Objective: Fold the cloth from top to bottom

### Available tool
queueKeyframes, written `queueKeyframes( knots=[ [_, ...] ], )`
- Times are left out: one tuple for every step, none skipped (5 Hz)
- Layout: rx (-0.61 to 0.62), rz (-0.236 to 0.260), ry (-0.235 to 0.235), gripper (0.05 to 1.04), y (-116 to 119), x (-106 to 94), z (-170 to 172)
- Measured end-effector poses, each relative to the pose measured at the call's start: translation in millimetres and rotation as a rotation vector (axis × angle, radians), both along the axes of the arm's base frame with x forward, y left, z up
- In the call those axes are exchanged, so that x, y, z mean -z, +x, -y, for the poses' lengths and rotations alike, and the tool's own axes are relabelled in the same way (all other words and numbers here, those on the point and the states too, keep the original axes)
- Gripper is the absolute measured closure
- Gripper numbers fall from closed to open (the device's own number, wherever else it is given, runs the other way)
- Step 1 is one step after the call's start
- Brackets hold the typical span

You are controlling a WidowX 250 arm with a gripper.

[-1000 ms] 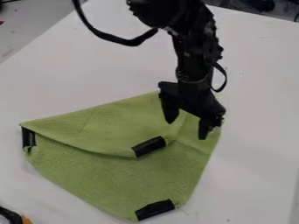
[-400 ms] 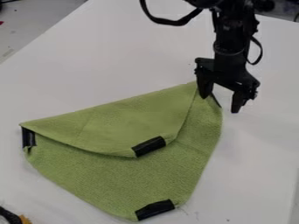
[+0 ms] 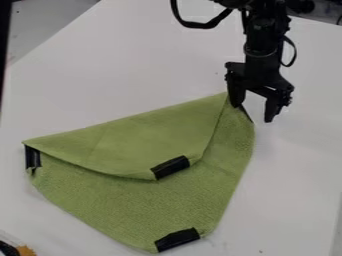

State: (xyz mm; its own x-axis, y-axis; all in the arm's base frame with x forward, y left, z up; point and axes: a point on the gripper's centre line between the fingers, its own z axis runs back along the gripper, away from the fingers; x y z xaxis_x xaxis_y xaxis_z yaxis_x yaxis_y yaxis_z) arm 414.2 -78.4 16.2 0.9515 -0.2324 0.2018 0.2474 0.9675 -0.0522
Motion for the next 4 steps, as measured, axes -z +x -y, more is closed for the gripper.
queueKeyframes(
  knots=[
    [0.002,0.006,-0.029,0.083,17.7,4.7,2.8],
    [0.002,0.011,-0.027,0.136,24.5,6.2,1.5],
    [0.004,-0.002,-0.024,0.413,21.5,9.6,-0.3],
    [0.001,-0.007,-0.007,0.709,17.5,12.3,-3.4]
  ],
)
